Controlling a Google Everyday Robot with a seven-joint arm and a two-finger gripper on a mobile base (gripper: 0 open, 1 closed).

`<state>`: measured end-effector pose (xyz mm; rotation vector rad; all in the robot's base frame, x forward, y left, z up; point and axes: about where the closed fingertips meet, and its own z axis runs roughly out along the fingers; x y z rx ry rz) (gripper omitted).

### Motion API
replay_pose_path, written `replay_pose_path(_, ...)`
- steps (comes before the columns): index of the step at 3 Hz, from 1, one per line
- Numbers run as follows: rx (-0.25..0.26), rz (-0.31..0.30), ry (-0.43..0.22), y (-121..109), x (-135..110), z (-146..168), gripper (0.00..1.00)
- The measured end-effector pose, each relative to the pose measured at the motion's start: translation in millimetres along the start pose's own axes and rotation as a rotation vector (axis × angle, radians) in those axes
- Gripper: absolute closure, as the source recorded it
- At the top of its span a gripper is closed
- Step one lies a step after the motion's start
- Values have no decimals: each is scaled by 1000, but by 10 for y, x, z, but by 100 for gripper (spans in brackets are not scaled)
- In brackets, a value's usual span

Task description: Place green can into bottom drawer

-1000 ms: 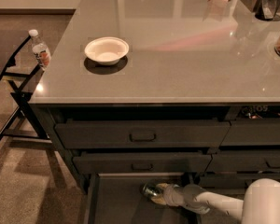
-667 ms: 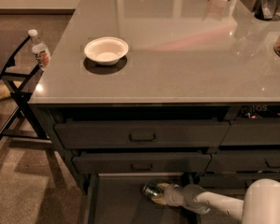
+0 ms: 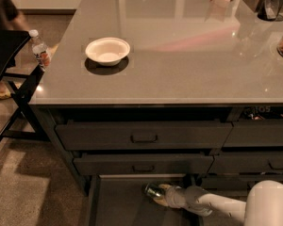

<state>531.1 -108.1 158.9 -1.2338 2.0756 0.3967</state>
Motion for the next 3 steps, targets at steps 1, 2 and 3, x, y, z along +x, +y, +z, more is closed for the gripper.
replay_pose_path(1,0,0,0,0,0,0,12)
replay_pose_path(2,0,0,0,1,0,1,0)
replay_pose_path(3,0,0,0,1,0,1,0)
